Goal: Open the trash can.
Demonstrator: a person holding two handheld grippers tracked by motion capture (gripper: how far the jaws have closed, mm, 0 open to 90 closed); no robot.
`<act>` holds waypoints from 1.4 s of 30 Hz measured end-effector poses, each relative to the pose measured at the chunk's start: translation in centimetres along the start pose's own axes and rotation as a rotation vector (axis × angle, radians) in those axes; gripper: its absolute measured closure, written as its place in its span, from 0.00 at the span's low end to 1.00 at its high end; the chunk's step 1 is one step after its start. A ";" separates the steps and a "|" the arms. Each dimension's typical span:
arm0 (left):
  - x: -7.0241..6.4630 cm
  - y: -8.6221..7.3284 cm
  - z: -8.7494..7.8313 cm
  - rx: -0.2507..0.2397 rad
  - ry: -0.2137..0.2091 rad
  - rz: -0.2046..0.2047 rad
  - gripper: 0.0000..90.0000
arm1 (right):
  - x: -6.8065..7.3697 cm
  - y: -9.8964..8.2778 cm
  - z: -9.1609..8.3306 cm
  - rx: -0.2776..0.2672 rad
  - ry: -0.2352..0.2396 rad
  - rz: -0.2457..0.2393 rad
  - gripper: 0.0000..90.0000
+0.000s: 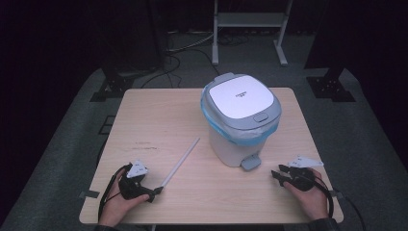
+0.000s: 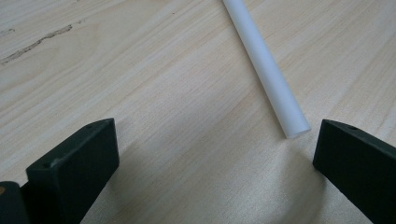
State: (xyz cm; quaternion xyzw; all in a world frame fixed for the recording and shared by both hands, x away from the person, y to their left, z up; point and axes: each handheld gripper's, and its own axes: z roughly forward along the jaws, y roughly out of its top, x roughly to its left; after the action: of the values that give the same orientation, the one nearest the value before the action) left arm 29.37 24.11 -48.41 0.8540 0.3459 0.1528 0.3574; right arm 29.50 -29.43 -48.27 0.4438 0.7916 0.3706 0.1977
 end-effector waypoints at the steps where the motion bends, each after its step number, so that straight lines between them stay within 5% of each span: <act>1: 0.0 0.0 0.0 0.000 0.000 0.000 0.00 | 0.1 0.1 0.0 0.000 0.002 0.001 0.70; 11: 0.0 0.0 0.0 0.000 0.000 0.000 0.00 | 0.5 0.9 -0.4 -0.040 0.013 0.008 1.00; 18: 0.0 0.0 0.0 0.000 0.000 -0.001 0.00 | 0.5 1.5 -0.6 -0.065 0.058 0.037 1.00; 42: 0.0 0.0 0.0 -0.001 0.001 -0.003 0.00 | 2.5 4.1 1.2 -0.080 0.122 -0.005 1.00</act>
State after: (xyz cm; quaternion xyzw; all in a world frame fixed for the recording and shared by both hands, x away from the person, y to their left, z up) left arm 29.38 24.09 -48.41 0.8532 0.3473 0.1531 0.3578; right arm 31.20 -25.47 -45.90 0.4101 0.7879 0.4277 0.1678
